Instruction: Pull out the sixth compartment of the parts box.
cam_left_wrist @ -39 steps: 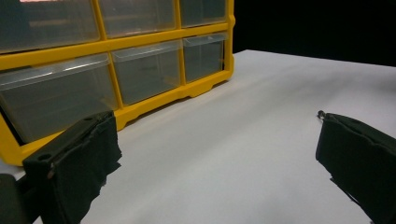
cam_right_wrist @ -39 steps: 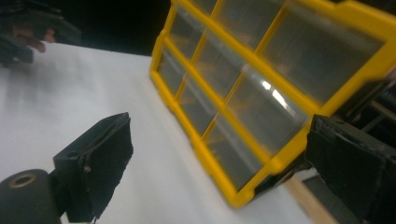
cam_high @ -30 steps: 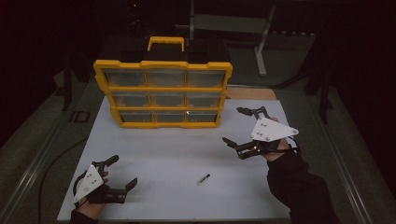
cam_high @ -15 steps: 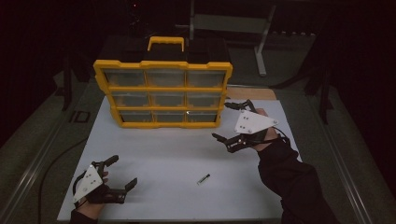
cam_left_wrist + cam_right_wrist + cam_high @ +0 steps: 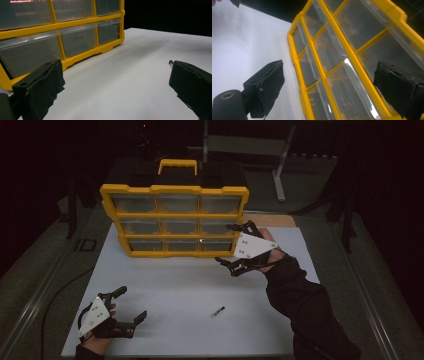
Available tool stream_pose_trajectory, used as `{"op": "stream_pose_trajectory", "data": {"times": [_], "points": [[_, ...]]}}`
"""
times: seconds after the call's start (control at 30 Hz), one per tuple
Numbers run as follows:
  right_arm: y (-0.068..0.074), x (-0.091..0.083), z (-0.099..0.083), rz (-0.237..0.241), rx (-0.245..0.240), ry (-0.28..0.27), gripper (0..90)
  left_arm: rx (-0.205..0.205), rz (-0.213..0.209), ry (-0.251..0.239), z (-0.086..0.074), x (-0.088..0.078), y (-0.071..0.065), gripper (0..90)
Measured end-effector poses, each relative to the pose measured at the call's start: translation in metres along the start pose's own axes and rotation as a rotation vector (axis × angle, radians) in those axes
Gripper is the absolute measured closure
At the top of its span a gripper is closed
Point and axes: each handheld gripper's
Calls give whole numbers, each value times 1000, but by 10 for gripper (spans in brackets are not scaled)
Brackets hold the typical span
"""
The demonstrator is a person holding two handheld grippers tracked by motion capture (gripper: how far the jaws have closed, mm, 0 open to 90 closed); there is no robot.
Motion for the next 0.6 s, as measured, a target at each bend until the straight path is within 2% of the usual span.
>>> {"op": "stream_pose_trajectory", "data": {"times": [0.27,0.47,0.6], "points": [[-6,13,6,-13,-39,17,93,5,-3,2,0,1,0,2],[-9,24,11,-8,-74,16,93,2,-2,-2,0,0,0,2],[-8,33,14,-1,-99,35,94,4,-6,-8,0,0,-1,2]]}}
Point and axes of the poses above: each handheld gripper's, and its own axes: x roughly forward along the jaws, z roughly out of its top, y roughly to its left, and after that the axes turned 3 degrees about y, right-handed
